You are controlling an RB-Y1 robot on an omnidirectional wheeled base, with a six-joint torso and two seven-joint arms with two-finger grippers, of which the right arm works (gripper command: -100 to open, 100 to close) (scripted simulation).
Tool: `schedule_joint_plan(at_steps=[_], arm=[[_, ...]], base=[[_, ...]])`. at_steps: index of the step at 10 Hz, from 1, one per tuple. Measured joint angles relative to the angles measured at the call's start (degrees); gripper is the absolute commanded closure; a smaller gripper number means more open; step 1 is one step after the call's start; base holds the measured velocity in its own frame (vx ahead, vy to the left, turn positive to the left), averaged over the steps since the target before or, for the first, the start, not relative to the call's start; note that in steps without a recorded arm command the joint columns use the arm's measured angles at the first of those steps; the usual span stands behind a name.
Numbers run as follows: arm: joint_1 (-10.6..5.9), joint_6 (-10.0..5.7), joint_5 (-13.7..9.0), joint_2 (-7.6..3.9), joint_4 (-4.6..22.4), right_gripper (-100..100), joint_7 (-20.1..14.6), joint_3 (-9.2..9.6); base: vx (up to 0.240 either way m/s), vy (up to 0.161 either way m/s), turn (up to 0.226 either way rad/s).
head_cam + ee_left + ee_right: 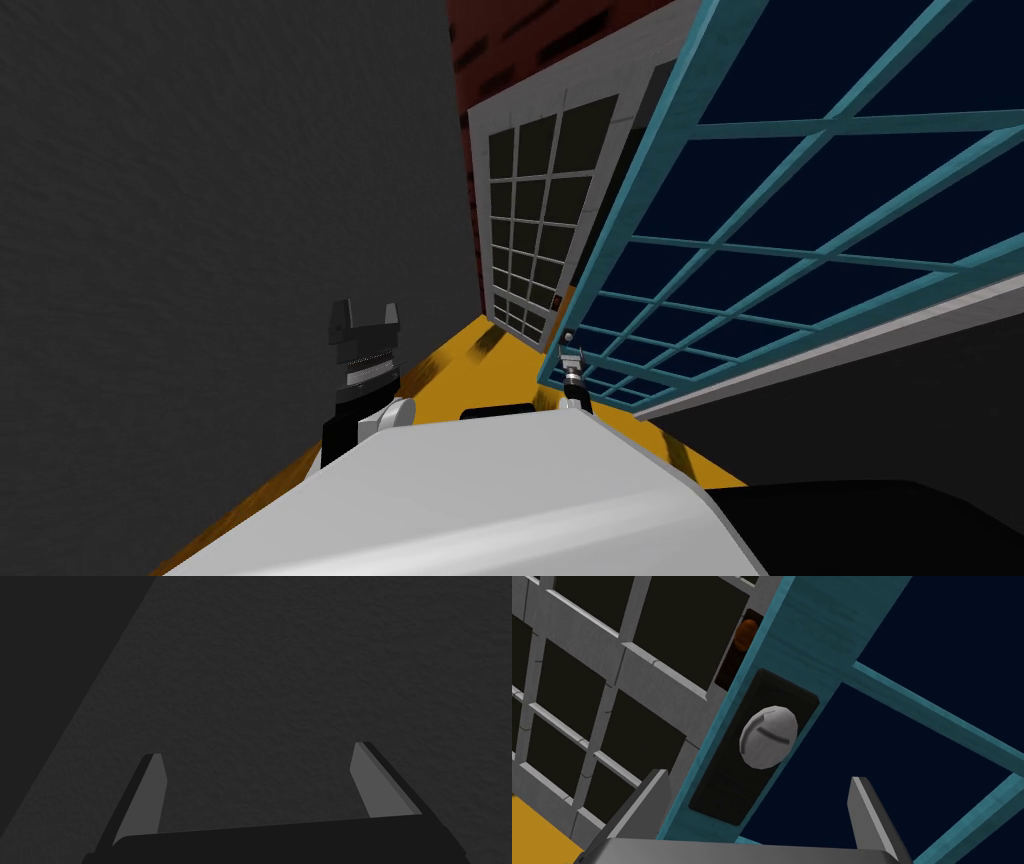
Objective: Pull the door open
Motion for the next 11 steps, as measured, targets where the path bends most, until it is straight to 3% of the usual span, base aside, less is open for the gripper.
schedule_joint_plan(at_steps=[11], arm=[[1.16, -0.23, -7.83, 0.07, -2.89, -100, -16.75, 3.47]], base=[[-0.070, -0.014, 0.056]])
